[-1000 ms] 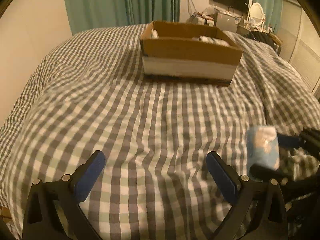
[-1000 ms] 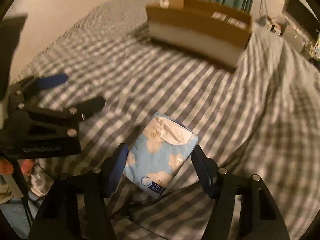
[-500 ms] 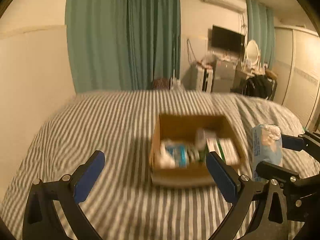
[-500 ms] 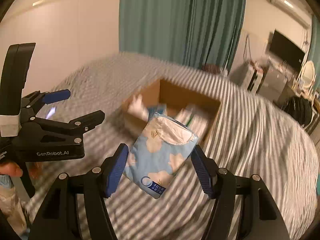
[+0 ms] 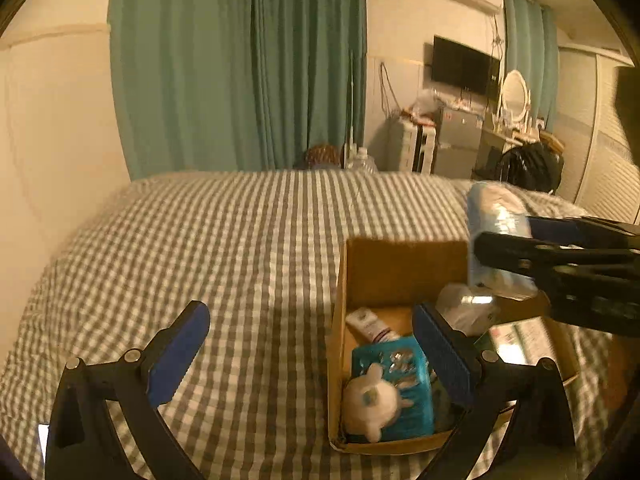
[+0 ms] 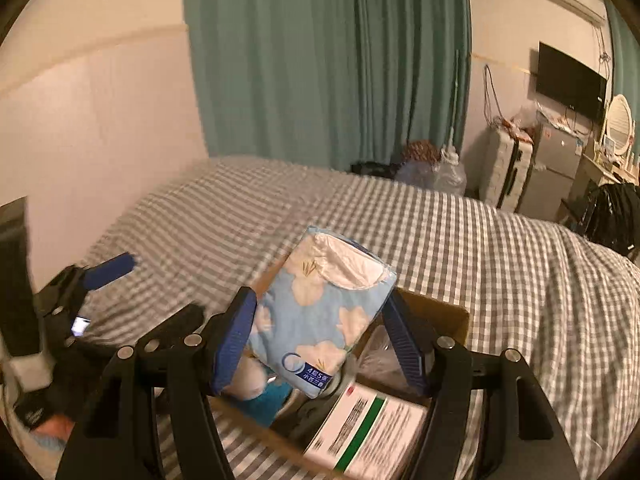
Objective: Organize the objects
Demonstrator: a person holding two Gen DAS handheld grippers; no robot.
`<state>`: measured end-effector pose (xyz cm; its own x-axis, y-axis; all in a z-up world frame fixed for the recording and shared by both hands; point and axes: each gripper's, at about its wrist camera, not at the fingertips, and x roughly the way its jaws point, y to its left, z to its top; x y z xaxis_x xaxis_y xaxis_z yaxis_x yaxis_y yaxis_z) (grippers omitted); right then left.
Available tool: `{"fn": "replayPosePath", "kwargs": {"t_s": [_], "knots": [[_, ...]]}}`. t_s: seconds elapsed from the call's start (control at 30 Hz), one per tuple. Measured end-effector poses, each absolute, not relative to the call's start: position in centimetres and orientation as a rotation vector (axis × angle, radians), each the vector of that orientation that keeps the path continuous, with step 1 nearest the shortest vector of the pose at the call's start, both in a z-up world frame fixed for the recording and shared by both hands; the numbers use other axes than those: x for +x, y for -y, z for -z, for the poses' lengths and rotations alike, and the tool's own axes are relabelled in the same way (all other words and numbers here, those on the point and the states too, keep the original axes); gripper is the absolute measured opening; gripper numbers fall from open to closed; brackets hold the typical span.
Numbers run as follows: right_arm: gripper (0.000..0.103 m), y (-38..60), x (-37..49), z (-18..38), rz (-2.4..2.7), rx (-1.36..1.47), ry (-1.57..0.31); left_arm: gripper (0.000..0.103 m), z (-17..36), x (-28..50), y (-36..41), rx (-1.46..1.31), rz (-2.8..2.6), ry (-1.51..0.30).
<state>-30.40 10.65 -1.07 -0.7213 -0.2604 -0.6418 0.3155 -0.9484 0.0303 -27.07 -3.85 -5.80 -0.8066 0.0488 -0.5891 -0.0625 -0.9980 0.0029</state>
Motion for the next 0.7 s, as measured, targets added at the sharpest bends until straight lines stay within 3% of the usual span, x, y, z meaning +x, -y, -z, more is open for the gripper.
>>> {"fn": "replayPosePath", "kwargs": {"t_s": [0.2, 0.33, 0.4, 0.57, 0.7], "knots": [[0.067, -10.0, -34.0, 6.8, 2.625, 1.137, -0.154, 0.103, 8.2, -28.1, 4.3, -0.998, -2.9, -0.02], [0.071, -10.3, -34.4, 7.7, 2.612, 1.159, -0.138, 0.103, 8.7, -28.1, 3.6, -1.003, -2.894, -0.005], [0.085, -10.7, -34.1, 6.9, 2.637, 1.137, -0.13, 0.103, 8.1, -27.8, 3.3, -0.983, -2.9, -0.004], [0.088, -12.7, -31.2, 2.1, 2.723, 1.004, -0.092, 0.103, 4.3, -25.4, 3.1, -0.873, -2.96, 0.01], [0.099, -13.6, -26.9, -2.8, 2.816, 0.838, -0.109, 0.103, -0.3, -22.2, 2.2, -0.71, -3.002, 0.011]]}}
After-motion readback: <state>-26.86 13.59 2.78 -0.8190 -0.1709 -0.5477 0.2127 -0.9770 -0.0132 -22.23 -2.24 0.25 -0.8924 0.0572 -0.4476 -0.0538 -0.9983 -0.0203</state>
